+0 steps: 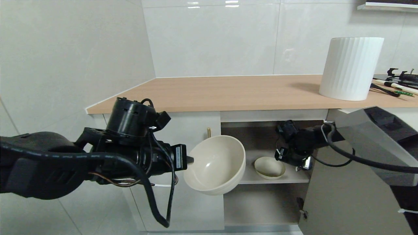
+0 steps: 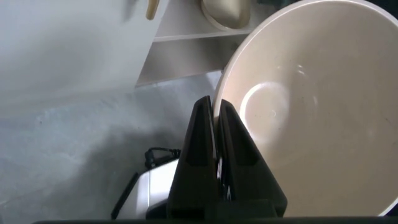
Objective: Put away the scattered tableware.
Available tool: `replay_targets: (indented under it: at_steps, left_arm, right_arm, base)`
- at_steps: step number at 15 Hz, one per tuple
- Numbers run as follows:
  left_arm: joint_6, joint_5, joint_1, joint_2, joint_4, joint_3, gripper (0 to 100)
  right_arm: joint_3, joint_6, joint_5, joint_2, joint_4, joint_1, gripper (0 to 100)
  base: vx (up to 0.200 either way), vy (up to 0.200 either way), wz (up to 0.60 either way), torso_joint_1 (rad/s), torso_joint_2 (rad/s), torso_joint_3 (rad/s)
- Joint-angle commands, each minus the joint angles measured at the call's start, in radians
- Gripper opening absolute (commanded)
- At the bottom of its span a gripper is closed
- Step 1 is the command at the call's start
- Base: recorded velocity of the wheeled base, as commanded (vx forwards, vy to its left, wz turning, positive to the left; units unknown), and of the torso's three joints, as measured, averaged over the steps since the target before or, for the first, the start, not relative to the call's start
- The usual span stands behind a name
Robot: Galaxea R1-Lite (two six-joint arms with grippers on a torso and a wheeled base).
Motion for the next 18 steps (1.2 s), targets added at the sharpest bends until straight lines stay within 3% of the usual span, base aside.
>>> replay_targets:
  at_steps: [1,3,8,9,12,18]
  left_arm:
    - [-0.001,0.083,-0.061,0.116,-0.001,-0.036,0]
    - [-0.001,0.167,-0.095,0.165,-0.001,-0.036,0]
    - [-0.001,0.2,-0.143,0.175,0.007,-0.03,0]
    - [0.001,0.235,-0.17,0.195,0.007,-0.03,0]
    - [0.001,0.272,-0.202,0.211,0.005,-0.03,0]
    - [0.001,0.301,-0.245,0.2,0.007,-0.027,0]
  right_arm:
    - [0.243,-0.057,0.112,-0.316,0.002,0.06,100]
    - [0.371,-0.128,0.135,-0.473,-0.005,0.107,100]
    - [0.501,-0.195,0.198,-0.72,-0.011,0.224,100]
    - [0.535,-0.2,0.198,-0.769,-0.01,0.303,100]
    - [0.562,-0.2,0.195,-0.763,-0.01,0.399,100]
    - [0.565,-0.192,0.186,-0.628,-0.013,0.441,100]
  base:
    - [0.0,0.0,0.0,0.0,0.0,0.0]
    - [0.0,0.0,0.0,0.0,0.0,0.0]
    - [0.0,0.0,0.0,0.0,0.0,0.0]
    - [0.0,0.0,0.0,0.0,0.0,0.0]
    - [0.0,0.0,0.0,0.0,0.0,0.0]
    - [0.0,0.0,0.0,0.0,0.0,0.0]
